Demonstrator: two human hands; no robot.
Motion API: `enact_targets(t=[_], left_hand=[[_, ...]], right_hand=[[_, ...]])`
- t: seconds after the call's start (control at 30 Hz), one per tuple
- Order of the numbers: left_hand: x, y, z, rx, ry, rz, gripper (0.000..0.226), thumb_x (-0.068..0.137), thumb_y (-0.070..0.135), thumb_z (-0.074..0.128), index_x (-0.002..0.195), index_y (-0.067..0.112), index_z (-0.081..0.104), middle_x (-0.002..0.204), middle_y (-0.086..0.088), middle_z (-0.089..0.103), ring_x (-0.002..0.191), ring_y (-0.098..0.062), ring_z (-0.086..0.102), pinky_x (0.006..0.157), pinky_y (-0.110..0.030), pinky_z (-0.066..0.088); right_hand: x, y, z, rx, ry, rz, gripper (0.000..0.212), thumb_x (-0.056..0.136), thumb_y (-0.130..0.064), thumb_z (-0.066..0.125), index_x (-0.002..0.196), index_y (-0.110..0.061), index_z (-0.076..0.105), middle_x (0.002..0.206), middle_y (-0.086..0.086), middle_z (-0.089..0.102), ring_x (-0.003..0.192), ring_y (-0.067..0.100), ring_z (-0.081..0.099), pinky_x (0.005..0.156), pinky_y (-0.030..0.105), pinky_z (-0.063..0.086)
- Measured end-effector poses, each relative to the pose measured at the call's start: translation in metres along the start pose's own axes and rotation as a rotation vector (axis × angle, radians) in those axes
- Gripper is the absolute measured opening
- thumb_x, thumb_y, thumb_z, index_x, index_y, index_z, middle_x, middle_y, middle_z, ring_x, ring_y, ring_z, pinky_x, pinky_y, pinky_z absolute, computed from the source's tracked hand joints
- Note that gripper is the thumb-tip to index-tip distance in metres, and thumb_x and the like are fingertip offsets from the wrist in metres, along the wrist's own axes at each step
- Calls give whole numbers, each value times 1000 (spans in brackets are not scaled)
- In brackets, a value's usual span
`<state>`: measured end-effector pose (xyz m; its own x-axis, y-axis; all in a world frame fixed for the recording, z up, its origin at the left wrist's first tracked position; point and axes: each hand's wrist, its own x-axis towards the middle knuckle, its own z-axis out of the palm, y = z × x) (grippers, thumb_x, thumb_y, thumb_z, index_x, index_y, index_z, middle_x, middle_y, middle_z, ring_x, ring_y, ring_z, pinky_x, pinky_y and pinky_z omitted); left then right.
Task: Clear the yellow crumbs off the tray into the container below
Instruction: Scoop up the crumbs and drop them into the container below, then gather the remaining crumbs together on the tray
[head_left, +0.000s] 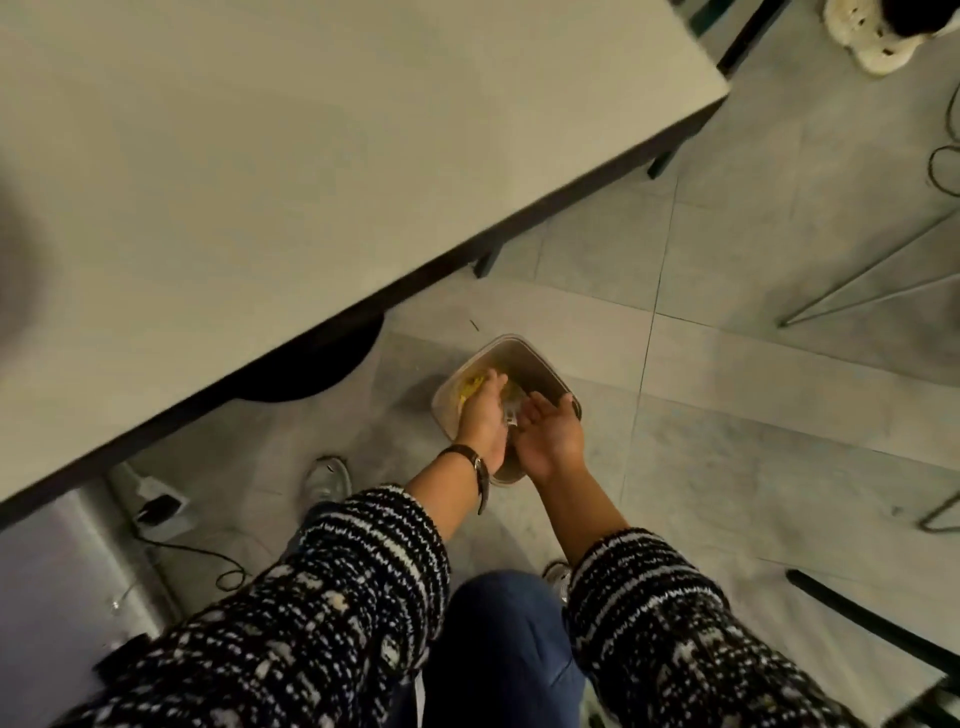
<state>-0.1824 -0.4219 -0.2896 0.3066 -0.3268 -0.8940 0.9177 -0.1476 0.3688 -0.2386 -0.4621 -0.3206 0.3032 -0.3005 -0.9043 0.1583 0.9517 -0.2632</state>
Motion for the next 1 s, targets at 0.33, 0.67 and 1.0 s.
enact_targets(t=[0.33,0.67,1.0], left_hand=[[-249,67,22,-71,-151,172,36,98,26,34,121,9,55,130,-6,54,130,-19,42,116,-36,23],[-375,159,-76,-189,-149,506,43,99,29,27,132,7,46,139,-8,48,131,-17,41,117,-33,20],[-379,268,-259,-146,130,624,38,98,23,33,126,7,52,133,-8,54,122,-16,50,104,-27,33]], right_hand=[[-261,-63,52,-144,-191,-87,48,101,-35,23,124,-3,50,129,13,53,131,27,42,112,37,31],[-379,-42,157,-501,-526,-104,49,100,-38,25,129,-6,49,135,11,54,130,23,46,116,38,25],[-363,113,285,-1373,-502,-569,47,95,-37,48,137,-17,43,143,-1,44,130,10,41,106,18,29]])
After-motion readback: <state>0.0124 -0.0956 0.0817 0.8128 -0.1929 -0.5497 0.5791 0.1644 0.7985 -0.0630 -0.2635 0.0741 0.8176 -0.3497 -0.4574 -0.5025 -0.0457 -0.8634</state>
